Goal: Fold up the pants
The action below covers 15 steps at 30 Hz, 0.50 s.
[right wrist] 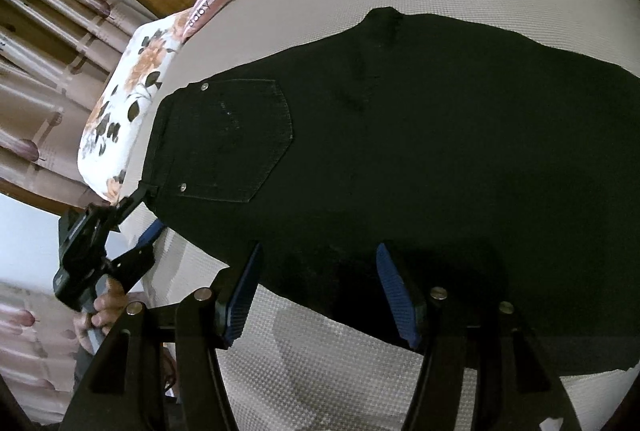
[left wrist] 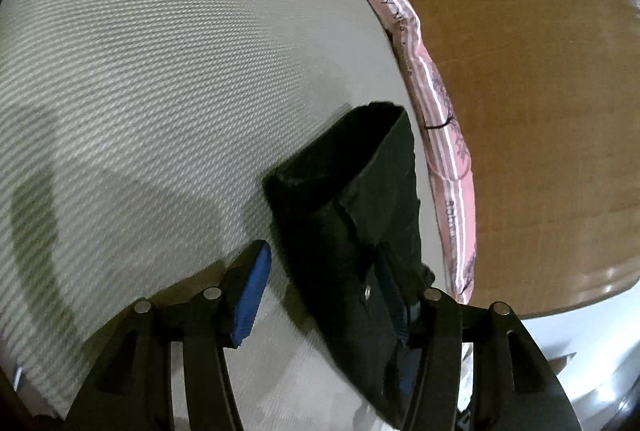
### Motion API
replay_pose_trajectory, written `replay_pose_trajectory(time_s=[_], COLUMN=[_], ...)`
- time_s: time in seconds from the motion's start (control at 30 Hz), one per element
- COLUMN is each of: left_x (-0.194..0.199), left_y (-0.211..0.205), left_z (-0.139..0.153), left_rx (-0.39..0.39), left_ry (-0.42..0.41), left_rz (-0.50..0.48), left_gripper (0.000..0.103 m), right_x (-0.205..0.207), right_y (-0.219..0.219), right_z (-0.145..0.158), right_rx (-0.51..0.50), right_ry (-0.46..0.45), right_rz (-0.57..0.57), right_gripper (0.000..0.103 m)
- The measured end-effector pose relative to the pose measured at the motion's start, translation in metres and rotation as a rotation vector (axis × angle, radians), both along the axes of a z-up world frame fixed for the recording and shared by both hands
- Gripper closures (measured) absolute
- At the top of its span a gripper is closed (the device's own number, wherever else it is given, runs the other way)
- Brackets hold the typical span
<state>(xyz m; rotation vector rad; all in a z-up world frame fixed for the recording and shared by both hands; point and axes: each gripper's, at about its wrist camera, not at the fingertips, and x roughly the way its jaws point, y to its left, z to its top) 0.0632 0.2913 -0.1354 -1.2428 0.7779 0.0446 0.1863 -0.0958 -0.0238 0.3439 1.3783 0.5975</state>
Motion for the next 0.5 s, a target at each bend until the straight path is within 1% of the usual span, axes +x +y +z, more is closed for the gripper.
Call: replay_pose_trajectory(time_s=[0.1,0.2,0.3,0.37,0.4,0.47,0.5], left_x=[0.009,0.017,0.019,0.020,0.020,0.020,0.020], left_y=[0.004,0.003,0.000,0.001,0.002,0.003,0.002], left_z=[0.000,0.003,0.005,0.006,0.005,0.005,0.008], left_rx=[0.026,0.078,0.124,0.140,0.146,0.129,0.138], left_ry=[-0.019,-0.021,-0.029,-0.010,0.009,0.018,0.022], left_rz=[0.008,0.004,0.001,0.000,0.002,0.006,0.005], left_gripper=[0.048,0.048,0.049,0.062,0.071,0.075,0.077], right_x=[0.000,0.002,0.003,0.003,0.002,0.002,0.002], right_y=[-0.001,-0.003,-0.011,-0.019,-0.021,-0.028,-0.033], right_z=[0.000,0.000,-0.004,-0.005,-0.005,-0.005,-0.004], right_rx=[0.001,-0.002,0.014,0.024,0.026,0.022,0.018], right_ry=[-0.004,-0.008,0.011,0.017,0.017,0.013,0.007], right_rz=[-0.010,-0.030,-0.066,-0.091,-0.099,-0.119,-0.130], right_gripper=[0.046,0.046,0.046,0.046,0.046,0.046,0.046])
